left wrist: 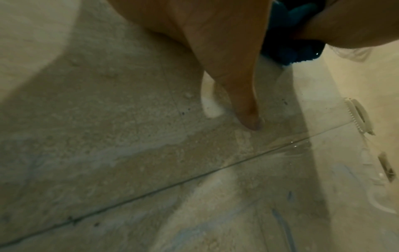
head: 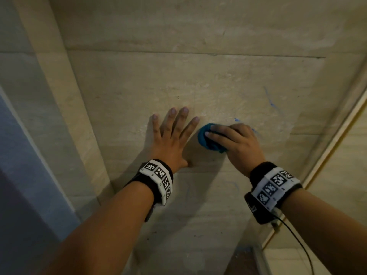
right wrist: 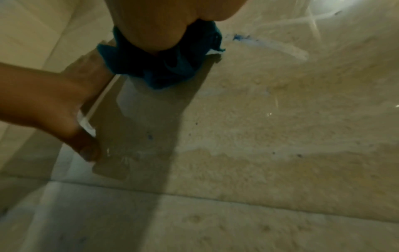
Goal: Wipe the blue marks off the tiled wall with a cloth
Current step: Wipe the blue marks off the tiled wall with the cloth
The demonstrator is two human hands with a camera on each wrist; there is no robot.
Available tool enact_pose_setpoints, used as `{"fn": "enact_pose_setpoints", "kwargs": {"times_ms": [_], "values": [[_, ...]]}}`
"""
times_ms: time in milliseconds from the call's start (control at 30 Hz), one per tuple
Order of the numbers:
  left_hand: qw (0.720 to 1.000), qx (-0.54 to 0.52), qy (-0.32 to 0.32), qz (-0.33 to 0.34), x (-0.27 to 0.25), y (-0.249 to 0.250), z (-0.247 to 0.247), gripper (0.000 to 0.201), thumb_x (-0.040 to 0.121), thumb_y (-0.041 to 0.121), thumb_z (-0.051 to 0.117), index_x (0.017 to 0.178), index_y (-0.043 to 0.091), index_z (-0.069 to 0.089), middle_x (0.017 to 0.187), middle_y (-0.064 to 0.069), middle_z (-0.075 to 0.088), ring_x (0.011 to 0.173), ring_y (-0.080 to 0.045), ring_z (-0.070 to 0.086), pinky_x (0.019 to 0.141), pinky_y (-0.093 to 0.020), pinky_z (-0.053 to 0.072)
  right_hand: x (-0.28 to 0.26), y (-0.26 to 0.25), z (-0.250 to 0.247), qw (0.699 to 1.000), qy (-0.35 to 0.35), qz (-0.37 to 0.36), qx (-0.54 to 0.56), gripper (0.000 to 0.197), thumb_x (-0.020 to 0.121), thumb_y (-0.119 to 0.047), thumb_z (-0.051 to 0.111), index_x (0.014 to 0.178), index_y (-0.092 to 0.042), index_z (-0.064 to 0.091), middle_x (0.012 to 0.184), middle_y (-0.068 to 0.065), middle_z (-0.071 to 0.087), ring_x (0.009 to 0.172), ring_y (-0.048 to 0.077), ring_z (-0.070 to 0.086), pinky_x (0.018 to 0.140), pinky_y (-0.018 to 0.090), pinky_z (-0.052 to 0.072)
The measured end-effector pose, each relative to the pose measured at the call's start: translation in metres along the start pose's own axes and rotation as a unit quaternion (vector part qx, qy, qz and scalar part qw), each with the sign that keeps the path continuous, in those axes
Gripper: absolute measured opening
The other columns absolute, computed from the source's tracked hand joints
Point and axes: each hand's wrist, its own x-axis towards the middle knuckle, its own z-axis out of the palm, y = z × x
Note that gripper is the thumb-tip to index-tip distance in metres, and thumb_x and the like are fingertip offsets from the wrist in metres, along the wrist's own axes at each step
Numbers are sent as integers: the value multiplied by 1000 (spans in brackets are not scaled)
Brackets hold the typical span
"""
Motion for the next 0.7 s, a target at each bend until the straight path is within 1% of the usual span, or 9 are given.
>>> {"fn": "enact_pose_setpoints", "kwargs": {"times_ms": [100,233,300,367,467,533,600,633,700], "values": [[1000,-1,-7,1,0,0,0,154,47,83,67,141,21,-37,143,-12,-48,132,-36,-42,102,-66,-25,-1,-1,4,1000,7,-7,-10,37,100,-10,36,120,-21,66,123,0,63,87,27,45,70,39,44],[1000,1,8,2,0,0,-1,152,47,87,63,143,20,-34,145,-13,-45,135,-37,-38,104,-66,-22,-22,-4,17,997,-33,-71,-11,35,93,-10,48,123,-25,56,124,-2,60,86,26,44,72,37,36],[1000,-1,9,4,-1,0,-3,150,48,89,59,145,20,-31,147,-13,-43,136,-37,-36,105,-66,-20,-33,-5,20,994,-58,-89,0,36,91,-11,47,119,-25,63,123,-2,62,87,25,44,73,35,32],[1000,3,-2,3,-2,0,-4,148,49,90,57,143,20,-34,145,-13,-45,134,-37,-39,104,-66,-22,-44,-6,21,991,-84,-107,0,37,87,-10,50,116,-25,67,120,-2,64,88,24,43,73,34,30],[1000,11,-10,-2,-2,2,-5,147,52,89,56,139,21,-40,140,-12,-51,130,-37,-45,101,-66,-25,-53,-3,18,984,-118,-134,10,45,71,-1,75,109,-25,71,116,-3,66,89,24,42,74,34,30],[1000,10,-4,-2,-2,3,-4,146,53,89,56,138,21,-42,140,-12,-52,129,-37,-46,101,-66,-24,-54,-2,14,981,-137,-138,11,51,62,1,81,106,-24,73,114,-3,67,90,24,43,73,35,32],[1000,-2,13,2,-3,3,-4,146,52,86,60,141,22,-37,143,-10,-49,132,-35,-42,105,-66,-17,-52,-1,10,983,-129,-132,-9,44,70,0,73,108,-24,72,116,-3,66,92,25,45,73,36,36],[1000,-12,28,4,-5,3,-5,145,51,85,62,145,23,-30,146,-9,-44,137,-34,-36,107,-66,-12,-50,0,7,986,-117,-120,-16,39,77,-3,64,109,-23,70,117,-3,66,92,26,47,73,36,35],[997,-31,71,8,-7,3,-7,139,51,81,65,151,25,-14,153,-7,-34,144,-30,-20,110,-65,-6,-40,4,-1,993,-88,-79,-22,39,85,-7,46,114,-22,67,118,0,65,92,26,47,74,35,33]]}}
